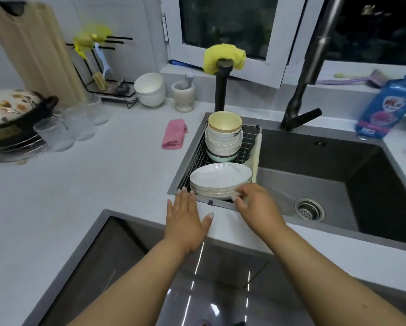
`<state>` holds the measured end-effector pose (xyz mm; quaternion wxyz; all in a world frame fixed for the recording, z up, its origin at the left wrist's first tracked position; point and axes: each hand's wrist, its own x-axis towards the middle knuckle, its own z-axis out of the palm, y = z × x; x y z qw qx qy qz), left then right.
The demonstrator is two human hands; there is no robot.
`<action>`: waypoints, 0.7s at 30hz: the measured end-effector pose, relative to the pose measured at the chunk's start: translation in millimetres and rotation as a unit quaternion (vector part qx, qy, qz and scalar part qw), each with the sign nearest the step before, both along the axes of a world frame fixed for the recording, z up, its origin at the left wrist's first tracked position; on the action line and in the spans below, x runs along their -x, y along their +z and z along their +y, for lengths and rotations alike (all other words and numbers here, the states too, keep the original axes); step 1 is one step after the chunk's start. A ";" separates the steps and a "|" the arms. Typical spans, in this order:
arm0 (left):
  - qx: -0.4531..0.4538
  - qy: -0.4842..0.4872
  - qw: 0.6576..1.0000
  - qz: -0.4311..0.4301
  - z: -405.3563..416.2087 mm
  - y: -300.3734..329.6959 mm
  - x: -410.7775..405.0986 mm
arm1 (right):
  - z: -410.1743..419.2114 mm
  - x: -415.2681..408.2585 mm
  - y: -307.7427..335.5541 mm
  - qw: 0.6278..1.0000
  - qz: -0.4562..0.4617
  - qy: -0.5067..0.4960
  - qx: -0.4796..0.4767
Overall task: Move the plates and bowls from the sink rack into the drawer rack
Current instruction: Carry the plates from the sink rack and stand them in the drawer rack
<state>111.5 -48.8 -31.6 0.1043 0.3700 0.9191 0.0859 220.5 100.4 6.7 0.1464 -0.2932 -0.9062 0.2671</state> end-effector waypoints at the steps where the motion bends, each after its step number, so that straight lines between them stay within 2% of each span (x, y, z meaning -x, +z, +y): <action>1: 0.004 -0.009 1.000 0.000 6.1 -3.8 8.1 | 5.6 10.7 -4.4 1.000 -0.004 -0.001 -0.004; 9: 0.006 -0.052 0.998 0.041 19.1 -37.3 33.1 | 43.5 67.2 -44.7 0.995 -0.074 0.053 -0.050; 14: -0.015 -0.056 0.997 0.051 19.6 -37.6 35.0 | 51.1 79.9 -49.4 0.974 -0.147 0.136 -0.101; 18: -0.025 -0.058 0.996 0.056 19.5 -42.0 35.3 | 55.3 81.5 -50.1 0.978 -0.106 0.162 -0.083; 21: -0.022 -0.058 0.996 0.061 20.5 -42.8 35.2 | 54.6 83.4 -52.2 0.973 -0.081 0.181 -0.121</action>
